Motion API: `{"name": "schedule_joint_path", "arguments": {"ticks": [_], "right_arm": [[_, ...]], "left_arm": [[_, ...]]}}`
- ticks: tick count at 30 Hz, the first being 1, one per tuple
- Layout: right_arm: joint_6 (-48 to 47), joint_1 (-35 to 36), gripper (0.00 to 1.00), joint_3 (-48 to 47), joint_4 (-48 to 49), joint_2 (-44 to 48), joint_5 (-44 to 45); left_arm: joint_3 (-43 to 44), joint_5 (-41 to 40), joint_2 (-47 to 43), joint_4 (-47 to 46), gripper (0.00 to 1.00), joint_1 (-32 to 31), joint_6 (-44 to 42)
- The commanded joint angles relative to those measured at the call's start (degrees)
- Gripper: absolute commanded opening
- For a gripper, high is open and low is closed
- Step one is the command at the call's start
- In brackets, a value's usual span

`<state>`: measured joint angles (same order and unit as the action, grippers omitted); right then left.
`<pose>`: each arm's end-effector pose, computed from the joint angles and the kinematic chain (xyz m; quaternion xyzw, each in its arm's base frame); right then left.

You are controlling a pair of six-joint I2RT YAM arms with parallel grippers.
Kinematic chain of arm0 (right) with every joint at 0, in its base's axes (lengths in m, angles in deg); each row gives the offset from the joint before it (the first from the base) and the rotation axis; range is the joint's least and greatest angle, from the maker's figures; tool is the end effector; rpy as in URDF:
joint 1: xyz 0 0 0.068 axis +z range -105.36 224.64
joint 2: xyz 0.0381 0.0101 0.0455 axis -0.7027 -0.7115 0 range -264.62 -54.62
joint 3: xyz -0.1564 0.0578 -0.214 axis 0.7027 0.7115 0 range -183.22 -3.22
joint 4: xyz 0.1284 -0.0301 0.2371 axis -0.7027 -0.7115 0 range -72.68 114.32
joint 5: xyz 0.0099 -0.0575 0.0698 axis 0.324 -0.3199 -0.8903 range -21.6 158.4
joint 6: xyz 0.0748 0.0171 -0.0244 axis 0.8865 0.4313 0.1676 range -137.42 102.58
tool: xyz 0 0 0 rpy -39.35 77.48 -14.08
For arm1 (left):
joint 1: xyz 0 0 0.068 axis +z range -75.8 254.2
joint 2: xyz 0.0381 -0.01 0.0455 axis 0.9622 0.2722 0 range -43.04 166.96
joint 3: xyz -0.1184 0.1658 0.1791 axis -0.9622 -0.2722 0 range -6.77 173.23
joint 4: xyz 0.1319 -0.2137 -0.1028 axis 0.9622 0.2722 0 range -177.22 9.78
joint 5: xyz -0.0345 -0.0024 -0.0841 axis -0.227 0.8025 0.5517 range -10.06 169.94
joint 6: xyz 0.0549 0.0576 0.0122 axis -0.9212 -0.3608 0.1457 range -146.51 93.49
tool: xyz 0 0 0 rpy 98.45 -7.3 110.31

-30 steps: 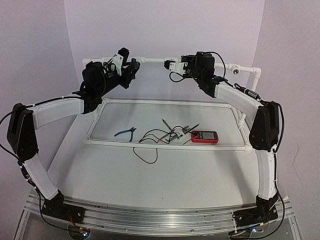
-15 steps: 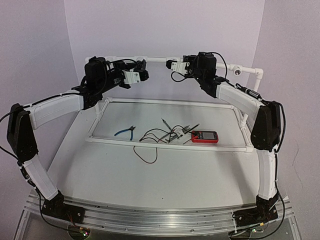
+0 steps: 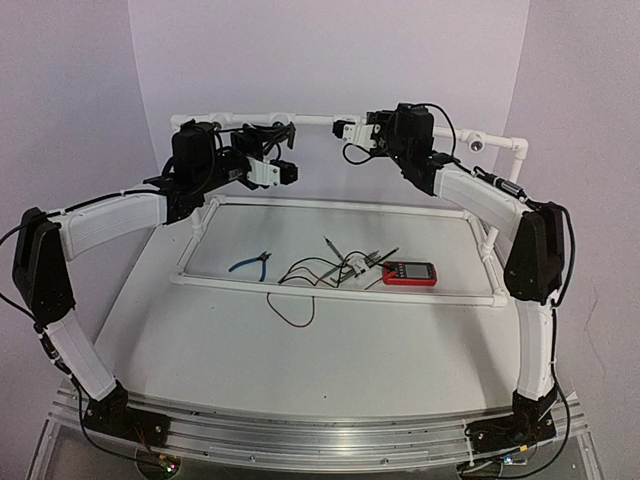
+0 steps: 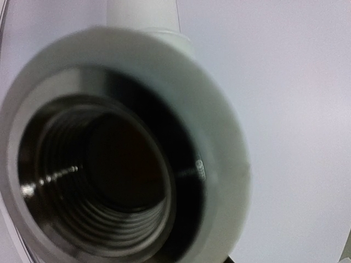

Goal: Install the water faucets

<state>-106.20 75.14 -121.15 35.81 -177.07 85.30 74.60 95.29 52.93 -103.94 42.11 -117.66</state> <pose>0.4926 0.2667 0.3918 -0.5101 0.4263 -0.4457 0.5995 0.3721 -0.2551 0.3734 0.6508 0.2423 0.2710 0.6666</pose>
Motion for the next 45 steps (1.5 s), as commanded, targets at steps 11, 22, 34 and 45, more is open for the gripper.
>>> {"name": "schedule_joint_path", "arguments": {"ticks": [11,22,34,45], "right_arm": [[14.0,0.9,0.31,1.4,1.9,4.1,-0.4],[15.9,0.9,0.45,3.4,1.9,5.3,-0.2],[21.1,1.0,0.98,14.4,1.7,15.9,-1.5],[46.8,2.6,0.95,14.8,-13.8,26.9,-14.6]], "left_arm": [[-1.5,2.8,-12.1,10.9,0.88,2.2,39.6],[0.8,35.7,-7.2,6.2,0.71,17.0,122.3],[-0.6,36.8,-4.8,3.9,0.73,16.4,117.8],[1.0,38.0,-3.4,4.2,0.63,15.4,110.0]]}}
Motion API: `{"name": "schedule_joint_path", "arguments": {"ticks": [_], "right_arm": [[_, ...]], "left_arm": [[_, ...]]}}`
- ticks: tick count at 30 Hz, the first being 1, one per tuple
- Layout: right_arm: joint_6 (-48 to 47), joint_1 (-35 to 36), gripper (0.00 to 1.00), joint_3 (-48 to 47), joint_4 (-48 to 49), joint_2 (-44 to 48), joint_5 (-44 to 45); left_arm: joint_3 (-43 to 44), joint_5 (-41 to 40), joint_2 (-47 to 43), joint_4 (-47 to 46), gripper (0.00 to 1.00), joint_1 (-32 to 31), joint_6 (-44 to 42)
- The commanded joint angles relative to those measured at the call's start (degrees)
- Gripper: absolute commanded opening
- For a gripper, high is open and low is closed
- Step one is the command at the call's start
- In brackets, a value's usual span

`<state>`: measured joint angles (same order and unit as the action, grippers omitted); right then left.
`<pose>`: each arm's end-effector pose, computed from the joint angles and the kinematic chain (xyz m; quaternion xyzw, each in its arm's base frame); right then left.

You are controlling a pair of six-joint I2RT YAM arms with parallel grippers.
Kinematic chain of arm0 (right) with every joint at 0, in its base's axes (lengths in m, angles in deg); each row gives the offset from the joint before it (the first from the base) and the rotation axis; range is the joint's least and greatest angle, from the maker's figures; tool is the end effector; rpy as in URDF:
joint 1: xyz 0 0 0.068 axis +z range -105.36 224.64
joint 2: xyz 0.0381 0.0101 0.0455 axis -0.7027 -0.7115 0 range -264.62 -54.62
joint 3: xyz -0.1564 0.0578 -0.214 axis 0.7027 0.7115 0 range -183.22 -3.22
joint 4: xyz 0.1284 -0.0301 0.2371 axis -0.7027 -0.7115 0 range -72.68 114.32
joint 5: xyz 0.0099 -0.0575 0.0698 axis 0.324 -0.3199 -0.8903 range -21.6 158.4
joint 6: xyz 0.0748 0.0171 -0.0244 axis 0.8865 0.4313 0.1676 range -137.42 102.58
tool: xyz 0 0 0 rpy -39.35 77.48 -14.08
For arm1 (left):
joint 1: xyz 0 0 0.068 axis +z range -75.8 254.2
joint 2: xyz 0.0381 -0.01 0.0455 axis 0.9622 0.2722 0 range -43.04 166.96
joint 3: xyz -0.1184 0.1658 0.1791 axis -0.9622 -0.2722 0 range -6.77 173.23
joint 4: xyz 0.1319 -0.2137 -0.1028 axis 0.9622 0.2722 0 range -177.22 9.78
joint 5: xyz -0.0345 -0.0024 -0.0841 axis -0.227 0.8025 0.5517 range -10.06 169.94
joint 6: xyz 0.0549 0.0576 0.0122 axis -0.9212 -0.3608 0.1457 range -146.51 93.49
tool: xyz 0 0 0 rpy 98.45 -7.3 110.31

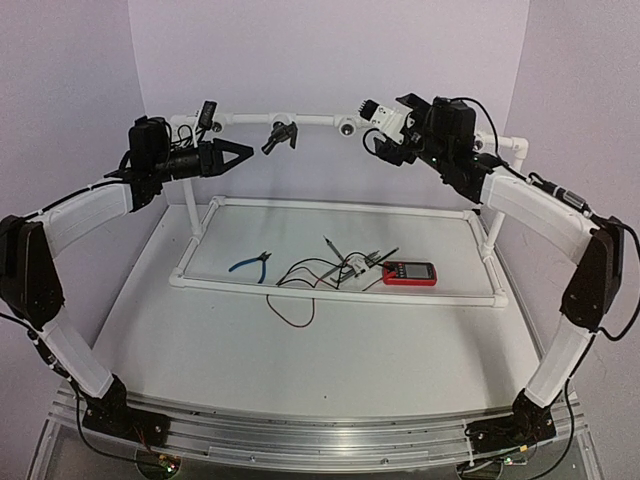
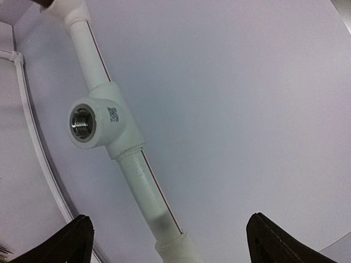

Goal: Install the water faucets

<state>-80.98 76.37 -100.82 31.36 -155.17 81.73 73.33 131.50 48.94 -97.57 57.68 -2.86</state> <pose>0.4061 0.2323 0.4284 -0.4429 0.5187 -0.2754 0.6774 0.3764 -0.1685 0.3787 0.2627 0.6628 -0.5084 0.4829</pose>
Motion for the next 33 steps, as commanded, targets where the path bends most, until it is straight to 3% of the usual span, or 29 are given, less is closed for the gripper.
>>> {"name": "schedule_joint_path", "arguments": {"ticks": [1,4,7,10,15,22,25,29,33], "right_arm": [[31.2,1.4,0.90,-8.3,-10.6,4.5,-13.2],[57.2,1.8,0.73,-17.4,-13.2,-0.3,-21.5],[78.8,3.3,0.70,-23.4,-13.2,-7.1,-25.9],[90.0,5.7,0.69,-26.7,-11.2,-11.8,-25.5],[97.9,8.2,0.71,-32.0,-10.4,-17.7,-25.9],[101.1,9.0,0.69,-36.2,-10.1,-22.1,-25.3],[102.0,9.1,0.63,-35.0,-9.2,-22.9,-23.9],[104.4,9.1,0.47,-33.0,-7.9,-23.9,-22.5],[106.8,9.1,0.42,-28.2,-4.8,-22.6,-20.7]], "left_arm": [[2.6,1.9,0.7,-2.1,0.61,-0.2,-6.5],[4.3,1.8,1.4,-0.7,0.55,-0.4,-11.4],[6.2,-0.1,2.3,2.6,0.51,-1.3,-18.5],[7.5,-2.4,3.0,5.1,0.50,-2.1,-22.9],[8.2,-5.4,3.8,7.1,0.46,-3.3,-28.6],[10.4,-8.3,5.5,7.0,0.41,-5.6,-32.4],[11.2,-9.6,6.2,6.0,0.36,-5.6,-32.3],[12.0,-10.6,6.4,4.7,0.26,-5.6,-33.4],[12.6,-11.6,5.9,3.6,0.19,-5.6,-35.0]]}}
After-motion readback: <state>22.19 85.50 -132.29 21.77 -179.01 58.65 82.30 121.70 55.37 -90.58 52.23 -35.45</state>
